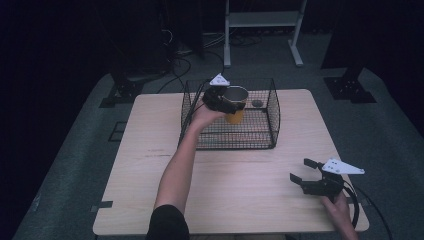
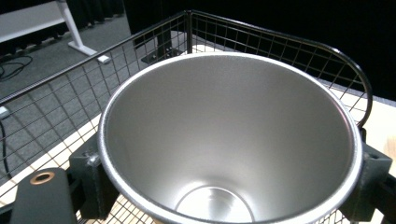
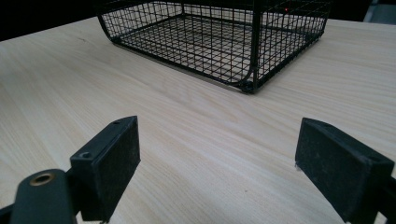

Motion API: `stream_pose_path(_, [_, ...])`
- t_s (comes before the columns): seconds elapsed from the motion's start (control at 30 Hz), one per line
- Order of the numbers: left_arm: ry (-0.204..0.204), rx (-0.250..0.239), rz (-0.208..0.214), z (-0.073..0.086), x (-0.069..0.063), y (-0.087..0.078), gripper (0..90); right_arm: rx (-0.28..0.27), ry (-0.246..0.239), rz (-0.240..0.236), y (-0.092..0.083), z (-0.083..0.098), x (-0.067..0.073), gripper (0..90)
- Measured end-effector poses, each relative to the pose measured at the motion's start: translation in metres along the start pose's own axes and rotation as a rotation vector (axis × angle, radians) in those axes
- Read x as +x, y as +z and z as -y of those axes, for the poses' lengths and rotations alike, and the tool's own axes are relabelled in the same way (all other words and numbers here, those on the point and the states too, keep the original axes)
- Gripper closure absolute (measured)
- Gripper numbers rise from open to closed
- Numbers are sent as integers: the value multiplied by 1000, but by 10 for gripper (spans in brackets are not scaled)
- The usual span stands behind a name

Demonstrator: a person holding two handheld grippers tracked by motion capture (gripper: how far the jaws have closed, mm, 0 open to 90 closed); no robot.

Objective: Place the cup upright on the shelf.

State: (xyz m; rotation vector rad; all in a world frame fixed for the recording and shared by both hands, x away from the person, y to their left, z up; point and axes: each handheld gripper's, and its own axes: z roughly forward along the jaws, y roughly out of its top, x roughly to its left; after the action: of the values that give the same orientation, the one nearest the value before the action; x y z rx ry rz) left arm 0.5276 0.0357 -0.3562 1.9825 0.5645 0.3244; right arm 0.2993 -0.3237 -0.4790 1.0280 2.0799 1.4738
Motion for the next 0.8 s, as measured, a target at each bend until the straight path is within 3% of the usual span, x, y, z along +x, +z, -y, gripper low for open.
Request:
stream_pose_path(0.4, [12,55,18,5,1,23,134,-4,6,-4,0,0,-1,130])
stream_pose_path(0.53, [25,99,21,10,1,33,134,-4,5,-6,0,0,-1,130])
stream_pose_path(0.8, [11,116,28,13,5,42,133,-5,8,-9,0,0,-1,130])
